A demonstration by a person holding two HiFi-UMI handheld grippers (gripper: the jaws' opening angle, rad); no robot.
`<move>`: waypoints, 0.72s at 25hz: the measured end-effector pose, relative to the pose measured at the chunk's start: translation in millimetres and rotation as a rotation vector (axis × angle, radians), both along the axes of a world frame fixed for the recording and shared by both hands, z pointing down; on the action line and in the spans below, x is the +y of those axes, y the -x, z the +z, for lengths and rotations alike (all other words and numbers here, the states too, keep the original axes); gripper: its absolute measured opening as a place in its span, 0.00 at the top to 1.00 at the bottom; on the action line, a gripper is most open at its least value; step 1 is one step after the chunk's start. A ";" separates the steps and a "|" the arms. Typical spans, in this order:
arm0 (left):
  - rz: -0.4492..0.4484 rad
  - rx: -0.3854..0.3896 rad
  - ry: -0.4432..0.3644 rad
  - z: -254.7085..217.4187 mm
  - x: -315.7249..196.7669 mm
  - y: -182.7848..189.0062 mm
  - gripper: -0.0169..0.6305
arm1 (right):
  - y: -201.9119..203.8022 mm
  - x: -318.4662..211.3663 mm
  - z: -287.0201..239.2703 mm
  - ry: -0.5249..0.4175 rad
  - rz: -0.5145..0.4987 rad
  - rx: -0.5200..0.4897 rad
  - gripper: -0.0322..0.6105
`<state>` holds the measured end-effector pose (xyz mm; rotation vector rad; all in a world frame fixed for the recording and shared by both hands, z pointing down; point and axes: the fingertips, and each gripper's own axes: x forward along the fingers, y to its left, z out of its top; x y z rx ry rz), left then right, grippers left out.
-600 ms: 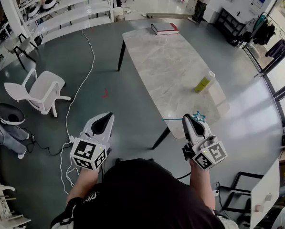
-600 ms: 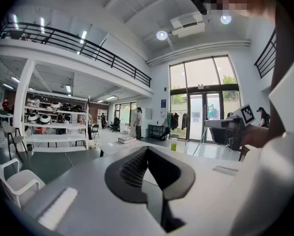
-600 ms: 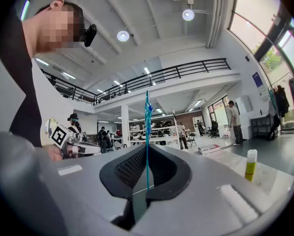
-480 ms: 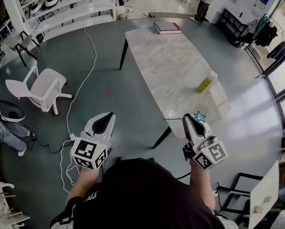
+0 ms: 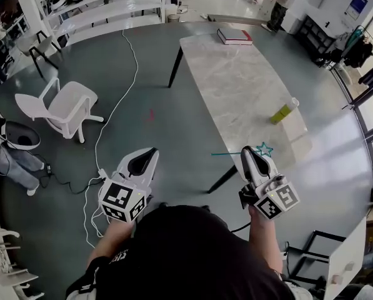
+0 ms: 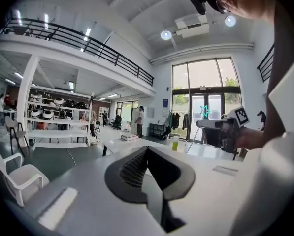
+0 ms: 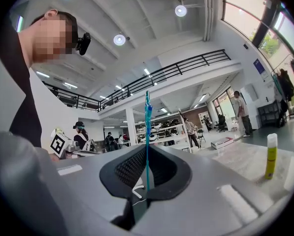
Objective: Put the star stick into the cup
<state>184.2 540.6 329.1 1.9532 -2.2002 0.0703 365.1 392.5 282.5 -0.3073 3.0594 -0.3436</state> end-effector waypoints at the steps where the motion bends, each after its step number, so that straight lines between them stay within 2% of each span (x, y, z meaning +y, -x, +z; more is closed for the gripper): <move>1: -0.008 0.000 -0.001 0.0 5.4 5.7 0.97 | 6.9 4.4 0.5 0.003 -0.007 -0.003 0.90; 10: -0.040 0.006 0.025 16.8 35.3 56.0 0.97 | 59.9 32.2 18.7 0.034 -0.048 0.016 0.90; 18: -0.026 0.021 0.038 24.9 -12.6 77.0 0.97 | 88.0 -16.5 27.8 0.074 -0.051 0.021 0.90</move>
